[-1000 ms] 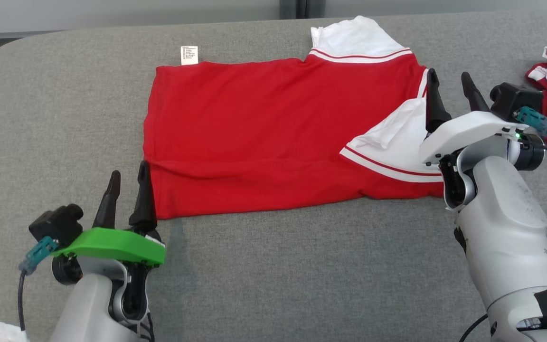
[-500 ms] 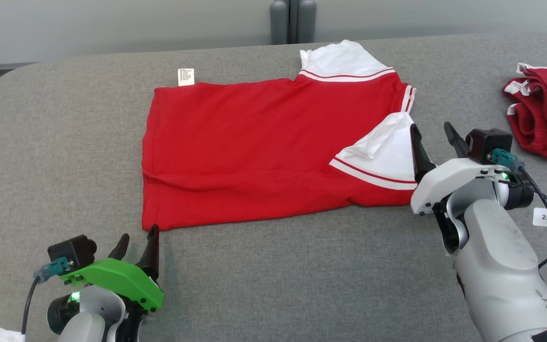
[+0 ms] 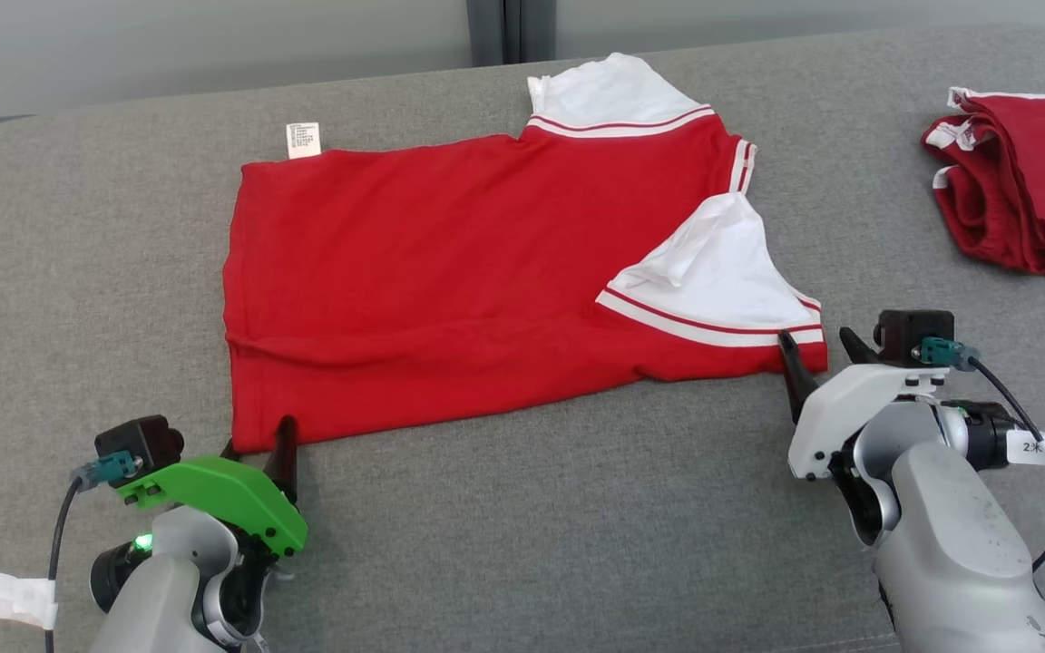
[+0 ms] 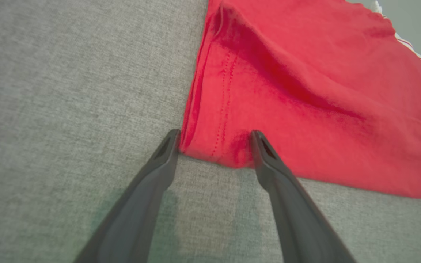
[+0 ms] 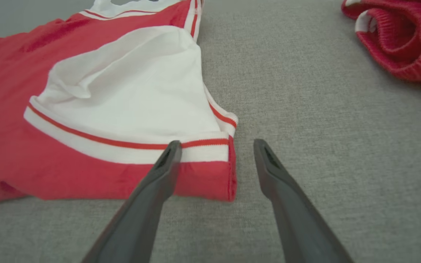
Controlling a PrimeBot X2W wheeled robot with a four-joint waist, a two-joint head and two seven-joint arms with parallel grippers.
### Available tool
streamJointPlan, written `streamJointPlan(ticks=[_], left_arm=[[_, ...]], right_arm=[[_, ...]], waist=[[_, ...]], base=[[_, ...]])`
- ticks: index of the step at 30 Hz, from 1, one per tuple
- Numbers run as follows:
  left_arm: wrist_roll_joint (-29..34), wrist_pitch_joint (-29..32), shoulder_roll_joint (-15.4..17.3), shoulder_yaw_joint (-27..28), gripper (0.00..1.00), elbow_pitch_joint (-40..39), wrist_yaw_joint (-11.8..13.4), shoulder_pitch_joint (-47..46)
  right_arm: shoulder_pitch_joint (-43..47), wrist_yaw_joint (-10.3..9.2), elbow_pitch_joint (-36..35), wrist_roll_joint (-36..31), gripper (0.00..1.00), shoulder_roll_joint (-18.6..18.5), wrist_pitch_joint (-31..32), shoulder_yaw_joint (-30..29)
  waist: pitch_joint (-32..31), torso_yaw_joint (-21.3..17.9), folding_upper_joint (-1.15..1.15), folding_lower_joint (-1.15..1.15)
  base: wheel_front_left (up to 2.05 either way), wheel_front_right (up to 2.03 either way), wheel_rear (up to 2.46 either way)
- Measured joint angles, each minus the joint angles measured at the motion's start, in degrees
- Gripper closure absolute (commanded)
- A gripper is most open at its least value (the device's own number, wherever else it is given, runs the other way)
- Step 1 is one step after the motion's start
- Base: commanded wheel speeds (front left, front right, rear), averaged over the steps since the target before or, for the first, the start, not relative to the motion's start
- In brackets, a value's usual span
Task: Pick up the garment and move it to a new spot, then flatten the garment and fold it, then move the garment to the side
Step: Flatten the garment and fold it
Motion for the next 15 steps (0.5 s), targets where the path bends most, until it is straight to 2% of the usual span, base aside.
streamJointPlan(ticks=[2,4,6,8,9,11,12,15], left_arm=[[-0.1,-0.2,-0.2,-0.1,0.58,0.7,-0.2,-0.4],[-0.3,-0.3,-0.3,-0.1,0.71,1.6,-0.4,-0.7],[-0.4,-0.5,-0.5,-0.3,0.98,2.4,-0.7,-1.0],[-0.4,-0.6,-0.6,-0.5,1.00,3.1,-1.0,-1.0],[-0.4,-0.6,-0.7,-0.6,1.00,3.4,-1.2,-1.0],[-0.6,-1.0,-0.9,-0.6,1.00,3.7,-1.5,-1.0],[-0.8,-1.2,-1.0,-0.6,1.00,3.8,-1.7,-1.0],[-1.0,-1.7,-0.9,-0.5,1.00,4.0,-2.1,-0.9]], right_arm=[[0.0,0.00,1.1,1.2,0.00,0.0,0.2,0.1],[0.0,0.00,2.5,1.4,0.00,0.0,0.5,0.2],[-0.2,0.00,4.1,1.8,0.00,0.0,0.9,0.7],[-0.6,-0.01,5.0,2.8,0.00,-0.1,0.9,1.5],[-0.8,-0.01,5.4,3.3,0.46,-0.1,0.9,1.8],[-1.0,-0.01,5.9,3.7,0.75,-0.1,0.6,2.1],[-1.1,0.00,6.1,3.7,0.98,0.0,0.4,2.1],[-1.2,0.00,6.3,3.7,1.00,0.1,-0.3,1.7]], waist=[[0.2,0.1,0.00,0.00],[0.2,0.3,0.00,0.00],[0.2,0.7,0.00,0.00],[0.1,1.0,0.00,0.00],[-0.1,1.1,0.00,0.00],[-0.3,1.3,0.00,0.00],[-0.5,1.3,0.00,0.00],[-1.0,1.4,0.00,0.00]], base=[[0.00,0.00,0.00],[0.00,0.00,0.00],[0.00,0.00,0.00],[0.00,0.00,0.00],[0.00,0.00,0.00],[0.00,0.00,0.00],[0.00,0.00,0.00],[0.00,0.00,0.00]])
